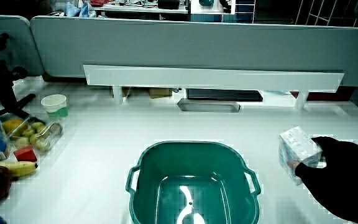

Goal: Pick milk from desk

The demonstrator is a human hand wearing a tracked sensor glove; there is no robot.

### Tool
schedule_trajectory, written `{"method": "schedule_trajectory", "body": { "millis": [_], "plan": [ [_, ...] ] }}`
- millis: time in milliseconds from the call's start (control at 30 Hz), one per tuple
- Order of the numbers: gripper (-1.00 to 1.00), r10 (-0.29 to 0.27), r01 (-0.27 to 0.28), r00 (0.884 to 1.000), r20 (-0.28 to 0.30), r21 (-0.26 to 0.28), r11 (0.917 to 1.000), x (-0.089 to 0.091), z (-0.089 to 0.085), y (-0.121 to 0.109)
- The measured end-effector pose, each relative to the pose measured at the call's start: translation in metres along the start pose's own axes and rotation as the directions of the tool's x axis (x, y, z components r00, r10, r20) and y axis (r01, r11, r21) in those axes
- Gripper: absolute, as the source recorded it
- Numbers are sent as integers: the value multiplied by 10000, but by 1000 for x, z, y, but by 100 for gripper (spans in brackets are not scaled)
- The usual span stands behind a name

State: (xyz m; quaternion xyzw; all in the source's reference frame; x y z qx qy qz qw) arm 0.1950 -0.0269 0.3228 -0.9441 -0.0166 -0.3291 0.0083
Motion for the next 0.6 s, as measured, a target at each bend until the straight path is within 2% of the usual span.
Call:
{"method": "schedule_trajectory", "body": {
  "millis": [333, 500, 533, 567, 600],
  "plan": [
    [100, 863, -869, 9950, -501, -84, 9962, -40, -2, 9],
    [100, 1046, -1165, 9878, -1155, -1020, 9879, -56, -8, 14],
    [100, 767, -904, 9901, -1178, -1157, 9892, -59, -10, 14],
    [100, 900, -1047, 9882, -1242, -1179, 9875, -61, -12, 15],
    [100, 805, -998, 9862, -1449, -1316, 9863, -63, -13, 15]
  ]
}}
